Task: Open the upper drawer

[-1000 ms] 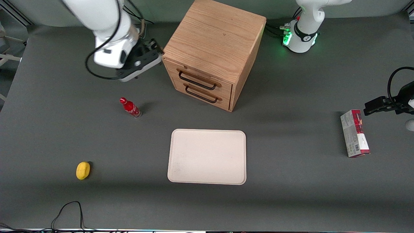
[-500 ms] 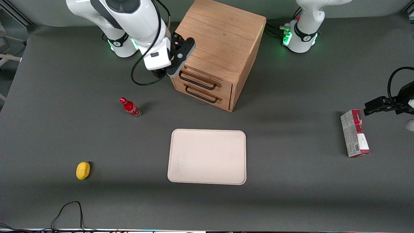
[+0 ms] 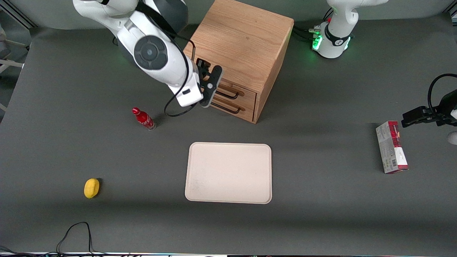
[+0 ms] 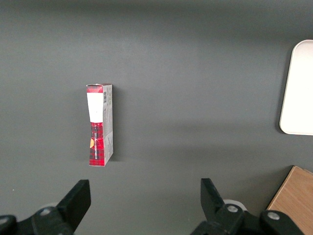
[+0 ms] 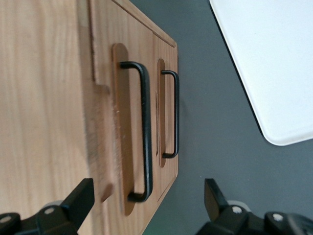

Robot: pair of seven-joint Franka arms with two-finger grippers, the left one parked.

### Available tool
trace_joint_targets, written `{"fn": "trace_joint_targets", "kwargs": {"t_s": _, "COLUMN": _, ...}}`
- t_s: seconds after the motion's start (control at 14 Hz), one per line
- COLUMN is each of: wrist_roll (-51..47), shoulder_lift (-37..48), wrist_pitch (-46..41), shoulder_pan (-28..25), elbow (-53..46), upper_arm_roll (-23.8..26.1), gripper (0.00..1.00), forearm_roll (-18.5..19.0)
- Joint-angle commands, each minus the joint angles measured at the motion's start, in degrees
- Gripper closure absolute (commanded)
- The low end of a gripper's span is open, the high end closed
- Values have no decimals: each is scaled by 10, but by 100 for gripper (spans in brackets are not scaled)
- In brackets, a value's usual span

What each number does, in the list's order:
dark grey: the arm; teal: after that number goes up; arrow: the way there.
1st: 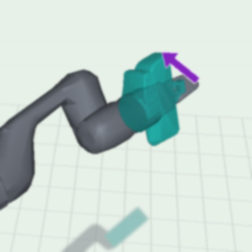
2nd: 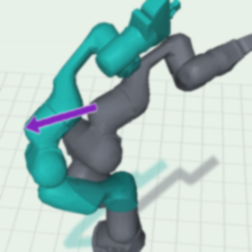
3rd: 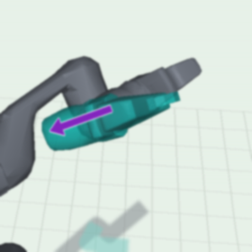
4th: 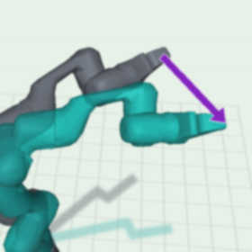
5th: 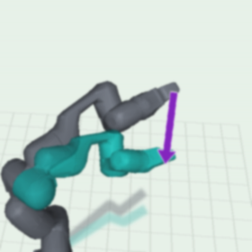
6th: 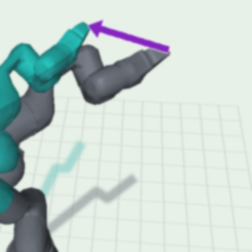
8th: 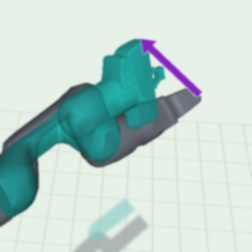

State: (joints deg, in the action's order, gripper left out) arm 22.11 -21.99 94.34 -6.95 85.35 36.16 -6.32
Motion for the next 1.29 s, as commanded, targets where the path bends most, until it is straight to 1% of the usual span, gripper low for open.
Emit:
{"fn": "trace_joint_targets", "kwargs": {"t_s": 0.0, "wrist_roll": 32, "shoulder_lift": -23, "wrist_pitch": 1, "shoulder_pan": 2, "elbow": -15, "upper_arm_roll": 6, "gripper": 0, "forearm_roll": -6}}
{"fn": "trace_joint_targets", "kwargs": {"t_s": 0.14, "wrist_roll": 36, "shoulder_lift": -33, "wrist_pitch": 8, "shoulder_pan": 2, "elbow": -14, "upper_arm_roll": 6, "gripper": 0, "forearm_roll": -6}}
{"fn": "trace_joint_targets", "kwargs": {"t_s": 0.36, "wrist_roll": 35, "shoulder_lift": -34, "wrist_pitch": 55, "shoulder_pan": -1, "elbow": 18, "upper_arm_roll": 6, "gripper": 0, "forearm_roll": -5}}
{"fn": "trace_joint_targets", "kwargs": {"t_s": 0.57, "wrist_roll": 36, "shoulder_lift": -45, "wrist_pitch": 65, "shoulder_pan": -1, "elbow": 26, "upper_arm_roll": 6, "gripper": 0, "forearm_roll": 19}}
{"fn": "trace_joint_targets", "kwargs": {"t_s": 0.93, "wrist_roll": 35, "shoulder_lift": -54, "wrist_pitch": 81, "shoulder_pan": -4, "elbow": 31, "upper_arm_roll": 7, "gripper": 0, "forearm_roll": 22}}
{"fn": "trace_joint_targets", "kwargs": {"t_s": 1.07, "wrist_roll": 33, "shoulder_lift": -60, "wrist_pitch": 88, "shoulder_pan": -8, "elbow": 34, "upper_arm_roll": 7, "gripper": 0, "forearm_roll": 36}}
{"fn": "trace_joint_targets", "kwargs": {"t_s": 1.21, "wrist_roll": 30, "shoulder_lift": -66, "wrist_pitch": 97, "shoulder_pan": -12, "elbow": 34, "upper_arm_roll": 7, "gripper": 0, "forearm_roll": 39}}
